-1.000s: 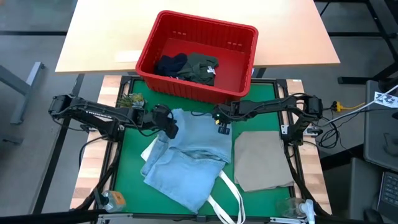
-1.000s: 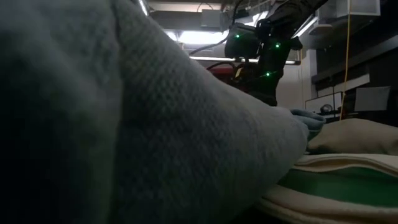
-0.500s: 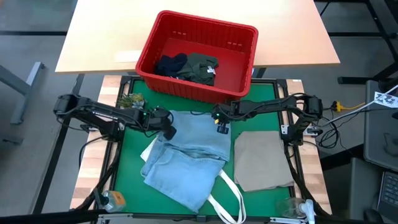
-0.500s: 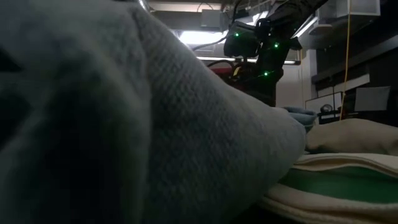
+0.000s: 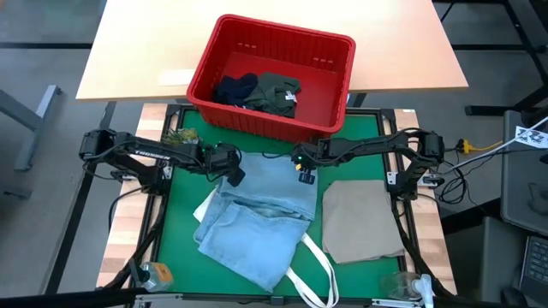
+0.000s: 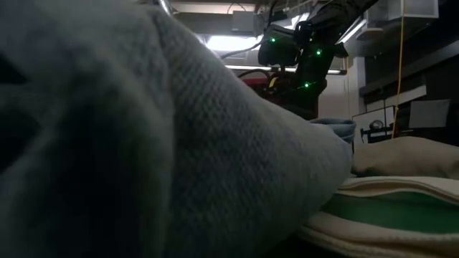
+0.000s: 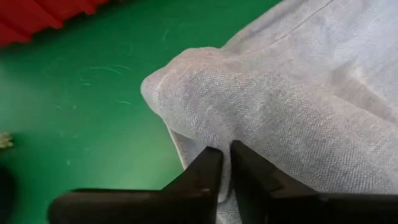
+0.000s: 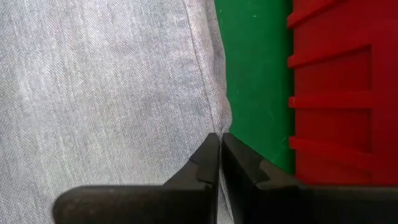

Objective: Fold Laundry from Bin
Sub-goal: Fold the light blue pants

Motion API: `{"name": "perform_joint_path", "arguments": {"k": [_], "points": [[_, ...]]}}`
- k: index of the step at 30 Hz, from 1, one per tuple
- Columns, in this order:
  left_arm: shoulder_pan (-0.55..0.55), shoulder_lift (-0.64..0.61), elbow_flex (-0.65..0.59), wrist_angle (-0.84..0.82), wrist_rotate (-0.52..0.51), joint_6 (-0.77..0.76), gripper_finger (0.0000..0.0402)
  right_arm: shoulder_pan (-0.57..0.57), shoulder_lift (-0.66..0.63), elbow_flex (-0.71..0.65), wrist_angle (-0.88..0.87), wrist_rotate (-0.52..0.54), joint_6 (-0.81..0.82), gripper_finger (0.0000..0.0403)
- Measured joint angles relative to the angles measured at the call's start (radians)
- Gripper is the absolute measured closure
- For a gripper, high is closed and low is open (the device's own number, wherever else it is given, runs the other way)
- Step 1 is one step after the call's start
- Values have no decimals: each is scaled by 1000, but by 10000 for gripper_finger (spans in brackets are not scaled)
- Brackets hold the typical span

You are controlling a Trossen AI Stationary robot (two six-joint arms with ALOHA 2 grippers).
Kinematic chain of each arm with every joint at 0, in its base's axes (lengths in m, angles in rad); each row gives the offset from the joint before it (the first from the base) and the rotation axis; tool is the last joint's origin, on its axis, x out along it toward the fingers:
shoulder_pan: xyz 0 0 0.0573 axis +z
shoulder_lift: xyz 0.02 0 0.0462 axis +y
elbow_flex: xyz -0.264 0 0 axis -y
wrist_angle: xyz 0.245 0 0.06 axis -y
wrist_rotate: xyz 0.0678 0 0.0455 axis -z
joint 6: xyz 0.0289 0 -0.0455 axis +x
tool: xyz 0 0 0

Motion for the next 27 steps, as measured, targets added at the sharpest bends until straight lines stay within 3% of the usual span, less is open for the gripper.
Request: {"name": "perform_joint_path", "arguments": {"k": [6,12,16,20,27], "points": [[41,-1,0,-2,30,0,313,0,0,1,-4,-1,0,378],[86,-8,65,-103,155,51,282,0,0,1,-6,9,-8,308],[100,-8,159,-239,171,72,279,0,0,2,-7,-3,-11,265],[99,-9,256,-359,122,97,289,0,0,9,-23,-9,-11,252],[67,-10,313,-281,163,100,309,2,1,144,-224,-13,0,258]]}}
